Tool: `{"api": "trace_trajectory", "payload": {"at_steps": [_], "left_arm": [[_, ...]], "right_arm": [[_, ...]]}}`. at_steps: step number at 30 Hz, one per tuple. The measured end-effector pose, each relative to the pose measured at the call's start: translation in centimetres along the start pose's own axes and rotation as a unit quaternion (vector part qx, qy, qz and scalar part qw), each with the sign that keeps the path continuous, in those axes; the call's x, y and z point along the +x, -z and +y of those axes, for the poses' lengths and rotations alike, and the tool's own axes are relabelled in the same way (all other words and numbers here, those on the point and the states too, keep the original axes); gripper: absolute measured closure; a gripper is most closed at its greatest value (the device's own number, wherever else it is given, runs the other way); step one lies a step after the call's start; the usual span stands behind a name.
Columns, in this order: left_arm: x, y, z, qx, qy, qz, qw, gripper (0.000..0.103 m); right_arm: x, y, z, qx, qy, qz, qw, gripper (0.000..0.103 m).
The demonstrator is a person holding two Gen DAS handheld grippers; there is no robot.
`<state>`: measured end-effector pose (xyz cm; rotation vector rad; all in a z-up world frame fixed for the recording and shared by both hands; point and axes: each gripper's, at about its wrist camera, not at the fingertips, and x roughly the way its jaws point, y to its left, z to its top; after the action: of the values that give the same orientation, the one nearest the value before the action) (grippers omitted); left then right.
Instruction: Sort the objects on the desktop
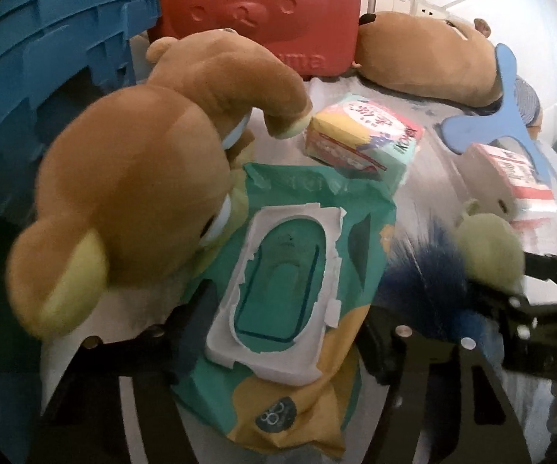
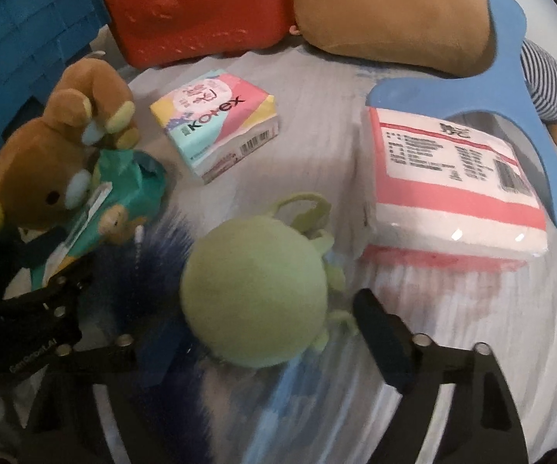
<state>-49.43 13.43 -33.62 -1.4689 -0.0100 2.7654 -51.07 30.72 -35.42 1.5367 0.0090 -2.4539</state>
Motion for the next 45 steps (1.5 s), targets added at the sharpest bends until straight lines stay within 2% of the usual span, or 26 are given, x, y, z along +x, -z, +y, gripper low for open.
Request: {"api": "trace_trajectory", "payload": {"at_steps": [1,3,8,9,12,13,15,16,18,20,21,22,27,29,30,31,32,33,34,37,41,42,45], "left_arm": [[-0.7,0.2,-0.2,0.002,0.002,-0.002,1.0000,0.060],[-1.8,0.5,-0.6,0.005,0.003,-0.005,1.0000,0.069],[-3.7,2.4,0.0,-0.008,0.004,0.010,0.9999,0.069],[-3.8,2.7,0.3,-0.010,0.000,0.013,0.9999,0.065],[-3.6,3.1,1.2,-0.010,-0.019,0.029,0.9994,0.035],[-3.3,3.2,1.5,-0.008,-0.022,0.031,0.9992,0.030],[-2.6,3.2,1.6,-0.004,-0.025,0.039,0.9989,0.027],[-2.2,3.2,1.7,-0.002,-0.026,0.042,0.9988,0.023],[-1.3,2.9,1.5,0.007,-0.028,0.045,0.9986,0.023],[-0.4,2.6,1.1,0.017,-0.029,0.048,0.9983,0.018],[0.1,2.3,1.0,0.021,-0.029,0.050,0.9981,0.009],[0.6,2.2,0.8,0.024,-0.031,0.052,0.9979,0.001],[1.5,1.7,0.4,0.022,-0.031,0.042,0.9984,0.000],[1.3,1.8,0.4,0.020,-0.029,0.038,0.9987,0.004],[1.0,1.9,0.4,0.019,-0.026,0.036,0.9988,0.014],[0.5,1.9,0.5,0.017,-0.023,0.033,0.9990,0.024],[-0.1,2.0,0.5,0.014,-0.016,0.031,0.9993,0.027],[-1.0,2.1,0.5,0.010,-0.007,0.029,0.9995,0.034],[-1.8,2.3,0.6,0.005,0.002,0.028,0.9996,0.049],[-4.2,2.4,0.2,0.005,0.014,0.013,0.9998,0.060],[-7.5,2.6,-0.3,0.007,0.029,-0.004,0.9996,0.066],[-8.2,2.8,-0.4,0.006,0.036,-0.005,0.9993,0.076],[-10.3,3.3,-0.6,0.006,0.049,-0.010,0.9987,0.076]], "right_arm": [[-0.5,0.1,0.0,-0.002,0.002,-0.001,1.000,0.033],[-1.4,0.4,-0.1,-0.005,0.004,0.000,1.000,0.036],[-3.8,2.1,-1.2,0.007,0.004,0.000,1.000,0.037],[-4.0,2.6,-1.5,0.009,0.006,0.005,1.000,0.037],[-4.0,3.8,-2.3,0.015,0.013,0.018,1.000,0.037],[-4.0,3.9,-2.4,0.016,0.014,0.020,1.000,0.037],[-3.7,4.1,-2.6,0.015,0.017,0.021,1.000,0.036],[-3.5,4.2,-2.7,0.014,0.019,0.022,0.999,0.032],[-3.3,4.1,-2.9,0.014,0.023,0.019,0.999,0.027],[-3.6,4.3,-3.1,0.013,0.025,0.013,1.000,0.012],[-3.7,4.3,-3.1,0.011,0.027,0.010,1.000,0.002],[-3.6,4.2,-3.1,0.009,0.029,0.008,0.999,0.000],[-2.2,3.9,-3.3,0.014,0.040,0.009,0.999,0.000],[-1.1,4.2,-3.3,0.020,0.042,0.022,0.999,0.000],[-0.6,4.3,-3.3,0.022,0.042,0.028,0.998,0.000],[-0.4,4.5,-3.2,0.020,0.048,0.029,0.998,0.005],[-0.5,4.6,-2.9,0.015,0.059,0.025,0.998,0.009],[-0.9,4.7,-2.8,0.013,0.057,0.020,0.998,0.023],[-1.3,4.6,-2.7,0.016,0.046,0.014,0.999,0.038],[-3.3,4.4,-2.4,0.019,0.037,-0.008,0.999,0.038],[-7.0,4.4,-1.8,0.014,0.025,-0.040,0.999,0.038],[-8.0,4.6,-1.6,0.013,0.022,-0.047,0.999,0.038],[-10.8,5.3,-0.8,0.006,0.013,-0.063,0.998,0.038]]}}
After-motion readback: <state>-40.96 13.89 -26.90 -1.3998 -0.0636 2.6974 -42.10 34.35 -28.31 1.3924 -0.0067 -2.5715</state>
